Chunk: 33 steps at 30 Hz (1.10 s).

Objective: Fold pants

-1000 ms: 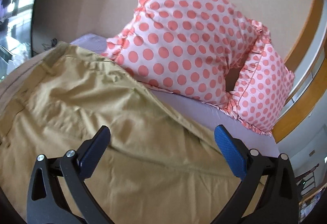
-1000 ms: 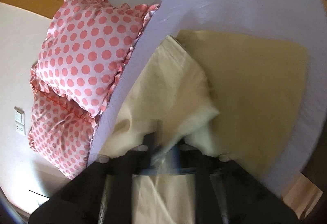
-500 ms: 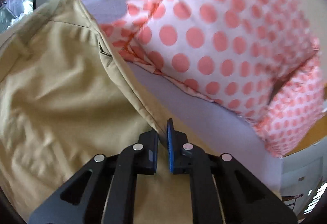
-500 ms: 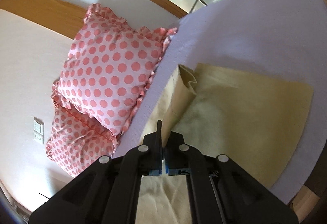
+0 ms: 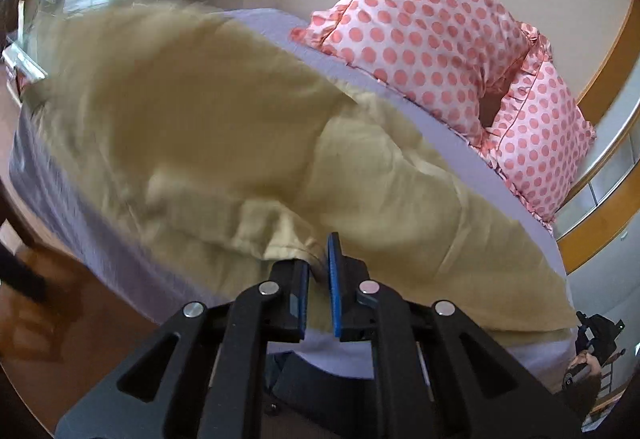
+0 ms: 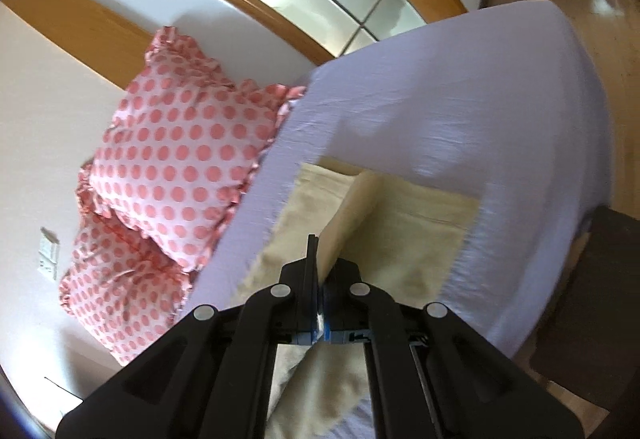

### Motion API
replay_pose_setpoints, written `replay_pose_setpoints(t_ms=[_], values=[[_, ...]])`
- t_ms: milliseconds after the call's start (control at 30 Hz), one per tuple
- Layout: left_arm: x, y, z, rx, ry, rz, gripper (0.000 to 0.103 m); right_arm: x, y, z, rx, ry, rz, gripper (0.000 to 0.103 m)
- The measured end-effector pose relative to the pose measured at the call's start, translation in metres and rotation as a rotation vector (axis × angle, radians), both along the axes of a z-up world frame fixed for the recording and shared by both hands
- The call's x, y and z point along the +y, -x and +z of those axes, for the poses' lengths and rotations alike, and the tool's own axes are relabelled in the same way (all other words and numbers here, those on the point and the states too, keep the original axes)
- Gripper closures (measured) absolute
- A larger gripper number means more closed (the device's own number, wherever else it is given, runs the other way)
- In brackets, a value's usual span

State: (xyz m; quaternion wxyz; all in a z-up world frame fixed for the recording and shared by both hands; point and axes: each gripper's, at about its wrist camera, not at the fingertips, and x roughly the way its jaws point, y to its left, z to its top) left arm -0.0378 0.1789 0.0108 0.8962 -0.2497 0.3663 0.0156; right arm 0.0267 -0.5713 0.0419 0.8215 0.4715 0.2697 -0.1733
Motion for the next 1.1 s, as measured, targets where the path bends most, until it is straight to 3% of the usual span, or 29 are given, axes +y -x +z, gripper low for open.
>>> replay_pose_setpoints(t_ms=[200,233,267,333,433,533,567,600,733,800,867,967,1100], values=[[-0.002,0.012,-0.006,-0.033,-0.008,-0.003,0.088,-0.002,0.011,-0.007,0.079,0.026,-0.016,0.101],[-0.002,0.013,-0.005,-0.041,-0.003,-0.002,0.087,-0.003,0.015,-0.006,0.095,0.037,-0.028,0.094],[-0.001,0.016,-0.004,-0.055,0.000,-0.001,0.084,-0.005,0.019,-0.005,0.112,0.053,-0.052,0.078],[0.000,0.026,0.000,-0.087,-0.001,0.002,0.078,-0.010,0.030,-0.001,0.100,0.081,-0.099,0.058],[0.001,0.037,0.005,-0.118,-0.015,0.018,0.063,-0.013,0.032,-0.002,0.115,0.106,-0.106,0.058],[0.005,0.048,0.009,-0.146,-0.010,0.040,0.059,-0.009,0.029,-0.003,0.122,0.153,-0.095,0.058],[0.006,0.051,0.010,-0.152,-0.014,0.056,0.049,-0.006,0.029,-0.003,0.126,0.171,-0.091,0.058],[0.008,0.057,0.012,-0.164,-0.030,0.091,0.041,-0.003,0.029,-0.003,0.128,0.190,-0.082,0.058],[0.025,0.079,0.019,-0.241,-0.032,0.207,0.034,0.013,0.025,-0.004,0.093,0.202,-0.021,0.059],[0.034,0.081,0.018,-0.234,-0.020,0.243,0.032,0.020,0.019,-0.006,0.090,0.213,0.017,0.068],[0.042,0.080,0.012,-0.214,0.004,0.254,0.032,0.024,0.011,-0.008,0.089,0.219,0.057,0.100],[0.047,0.082,0.007,-0.210,0.031,0.257,0.031,0.041,-0.003,0.010,0.015,0.244,0.123,0.100],[0.047,0.085,0.005,-0.220,0.026,0.255,0.024,0.115,-0.036,0.069,-0.203,0.283,0.345,0.100]])
